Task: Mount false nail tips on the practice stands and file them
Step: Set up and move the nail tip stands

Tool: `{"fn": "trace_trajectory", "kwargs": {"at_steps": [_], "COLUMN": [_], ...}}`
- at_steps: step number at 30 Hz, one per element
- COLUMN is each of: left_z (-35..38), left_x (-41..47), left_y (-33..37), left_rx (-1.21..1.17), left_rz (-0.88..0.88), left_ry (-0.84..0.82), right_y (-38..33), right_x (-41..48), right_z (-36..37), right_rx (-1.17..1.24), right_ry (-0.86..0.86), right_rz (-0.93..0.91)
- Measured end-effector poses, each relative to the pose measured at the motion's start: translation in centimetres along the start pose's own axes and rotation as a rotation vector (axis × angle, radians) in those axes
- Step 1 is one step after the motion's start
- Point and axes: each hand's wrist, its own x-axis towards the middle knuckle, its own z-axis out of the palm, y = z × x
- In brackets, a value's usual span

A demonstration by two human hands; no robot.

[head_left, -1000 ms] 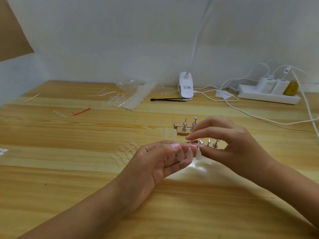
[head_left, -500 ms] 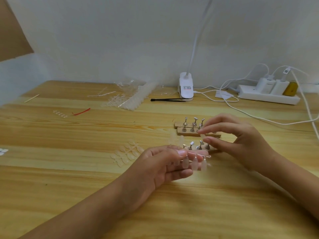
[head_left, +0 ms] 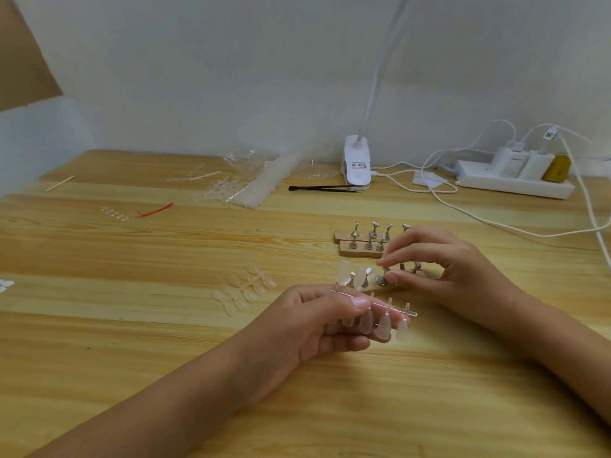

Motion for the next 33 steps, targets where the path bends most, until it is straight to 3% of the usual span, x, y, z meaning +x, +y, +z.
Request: {"fn": "trace_trajectory", "kwargs": {"at_steps": [7, 12, 16, 19, 23, 27, 29, 31, 33], "left_z": [0.1, 0.0, 0.0, 0.1, 0.3, 0.2, 0.0, 0.0, -0.2], "left_x": [0.2, 0.4, 0.4, 0.4, 0.3, 0.3, 0.4, 0.3, 0.2], "left_y": [-0.2, -0.5, -0.8, -0.8, -0.8, -0.8, -1.1, -1.4, -1.8], "left_rx": [0.005, 0.059, 0.073, 0.074, 0.082, 0.005, 0.01, 0.204, 0.738], "left_rz": [-0.022, -0.023, -0.002, 0.012, 0.019, 0.009, 0.013, 0.099, 0.37], "left_ry": [0.043, 0.05, 0.067, 0.079, 0.075, 0.109, 0.114, 0.12, 0.186], "right_y": [0.2, -0.8, -3.1, -5.0, -6.3, -6.7, -6.7, -6.8, -6.6], "right_x": [0.1, 0.4, 0.7, 0.8, 0.6, 0.4, 0.5, 0.7, 0.9], "right_z": [0.1, -0.6, -1.2, -0.3, 0.3, 0.4, 0.4, 0.1, -0.4], "right_rx": [-0.016, 0.272, 0.444, 0.31, 0.218, -0.029, 0.001, 0.196, 0.404], "right_ry": [-0.047, 0.085, 0.112, 0.03, 0.066, 0.1, 0.075, 0.024, -0.078], "right_rz": [0.012, 0.211, 0.222, 0.132, 0.065, -0.148, -0.125, 0.046, 0.218]}}
